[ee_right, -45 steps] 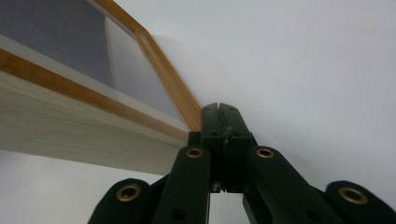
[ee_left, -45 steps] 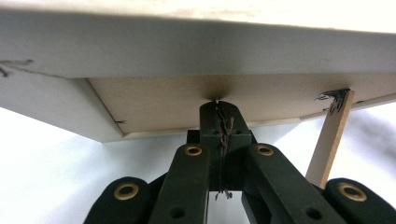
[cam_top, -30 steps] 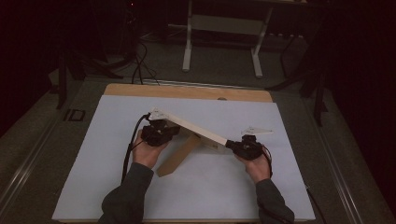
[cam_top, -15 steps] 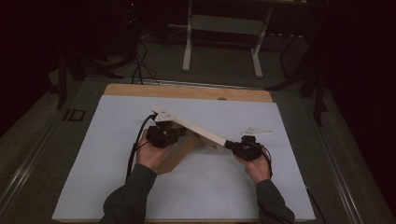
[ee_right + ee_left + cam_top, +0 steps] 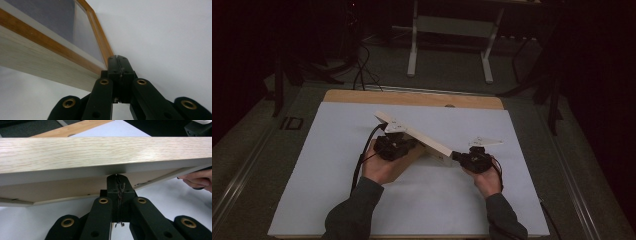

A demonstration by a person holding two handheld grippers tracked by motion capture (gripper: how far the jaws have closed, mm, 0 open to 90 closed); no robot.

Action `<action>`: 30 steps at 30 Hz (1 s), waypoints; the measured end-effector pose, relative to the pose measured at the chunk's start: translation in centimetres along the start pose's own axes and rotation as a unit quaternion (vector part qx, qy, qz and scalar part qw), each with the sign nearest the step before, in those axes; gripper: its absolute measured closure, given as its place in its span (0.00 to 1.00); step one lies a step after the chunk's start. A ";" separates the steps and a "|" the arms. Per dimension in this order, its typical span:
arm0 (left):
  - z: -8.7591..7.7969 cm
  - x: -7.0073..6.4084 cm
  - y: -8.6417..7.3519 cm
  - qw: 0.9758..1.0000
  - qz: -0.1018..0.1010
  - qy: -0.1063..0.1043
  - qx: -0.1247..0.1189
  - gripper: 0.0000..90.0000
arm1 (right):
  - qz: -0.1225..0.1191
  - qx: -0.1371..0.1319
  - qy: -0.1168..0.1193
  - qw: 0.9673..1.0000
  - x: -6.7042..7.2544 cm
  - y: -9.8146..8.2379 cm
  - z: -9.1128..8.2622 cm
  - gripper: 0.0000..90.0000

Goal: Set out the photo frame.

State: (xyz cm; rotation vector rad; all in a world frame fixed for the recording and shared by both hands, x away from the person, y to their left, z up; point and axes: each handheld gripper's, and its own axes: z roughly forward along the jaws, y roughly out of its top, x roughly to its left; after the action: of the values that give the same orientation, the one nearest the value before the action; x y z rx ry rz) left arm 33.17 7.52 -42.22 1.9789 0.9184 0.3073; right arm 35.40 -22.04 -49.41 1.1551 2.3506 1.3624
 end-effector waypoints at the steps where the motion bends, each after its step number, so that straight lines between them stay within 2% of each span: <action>1: 0.0 -0.1 0.0 1.000 -0.001 0.001 0.000 1.00 | -0.002 0.001 0.000 1.000 0.0 0.0 0.0 1.00; 16: 0.8 -0.3 -0.1 1.000 0.010 0.003 0.015 1.00 | -0.015 0.004 0.008 1.000 0.9 -0.1 0.0 1.00; 26: 1.3 -0.2 -0.2 0.999 0.019 0.008 0.028 1.00 | -0.024 0.005 0.012 1.000 1.5 -0.2 0.0 1.00; 30: 1.5 0.0 -0.3 0.999 0.017 0.009 0.031 1.00 | -0.031 0.007 0.015 0.999 1.9 -0.2 0.1 1.00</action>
State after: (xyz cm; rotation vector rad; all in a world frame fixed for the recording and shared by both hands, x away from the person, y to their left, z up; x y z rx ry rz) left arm 33.84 6.70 -43.25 2.0532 0.9164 0.3206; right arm 34.08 -20.72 -49.22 1.0639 2.3984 1.3545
